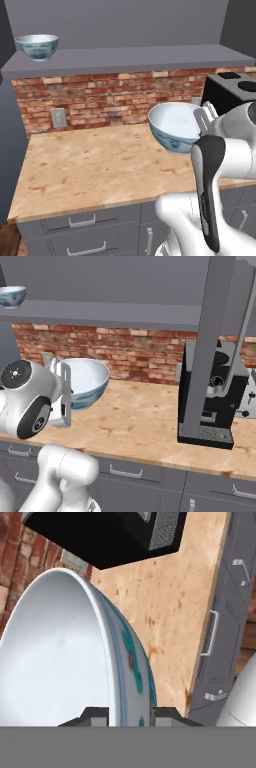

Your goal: Take the smaller bowl and place it next to the appetizer plate on the dining counter , and place the larger bowl next to the plate with cooked food.

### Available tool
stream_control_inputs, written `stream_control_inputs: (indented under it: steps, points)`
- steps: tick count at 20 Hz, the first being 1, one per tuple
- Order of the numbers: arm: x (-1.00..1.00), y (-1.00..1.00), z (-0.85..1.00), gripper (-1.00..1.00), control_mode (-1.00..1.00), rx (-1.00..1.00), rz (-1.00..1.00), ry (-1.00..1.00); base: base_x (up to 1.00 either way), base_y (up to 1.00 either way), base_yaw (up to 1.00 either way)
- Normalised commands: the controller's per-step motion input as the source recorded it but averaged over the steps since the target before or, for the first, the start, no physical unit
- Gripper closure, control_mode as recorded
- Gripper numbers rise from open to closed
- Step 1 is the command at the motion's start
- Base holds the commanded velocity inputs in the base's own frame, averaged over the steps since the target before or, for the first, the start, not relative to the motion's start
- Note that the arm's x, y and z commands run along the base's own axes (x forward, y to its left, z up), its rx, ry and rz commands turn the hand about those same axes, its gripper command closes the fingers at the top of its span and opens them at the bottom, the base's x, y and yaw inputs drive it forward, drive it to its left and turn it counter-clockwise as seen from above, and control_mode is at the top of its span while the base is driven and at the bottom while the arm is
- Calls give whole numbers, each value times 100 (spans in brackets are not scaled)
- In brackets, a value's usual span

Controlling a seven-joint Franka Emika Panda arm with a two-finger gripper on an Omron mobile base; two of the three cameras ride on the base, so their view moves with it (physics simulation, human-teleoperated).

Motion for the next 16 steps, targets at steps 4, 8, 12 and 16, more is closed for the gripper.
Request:
stream_control_inputs:
  steps: [4, 8, 12, 16]
  points:
    - [-30, 0, -15, 100, -100, 0, -9, -30, 0, 0, 0]
    - [-23, 0, -2, 100, -100, 0, 0, -24, 0, 0, 0]
    - [-12, 0, -3, 100, 100, 0, 0, -11, -18, 0, 7]
    - [0, 0, 0, 100, 100, 0, 0, 0, -7, 19, 45]
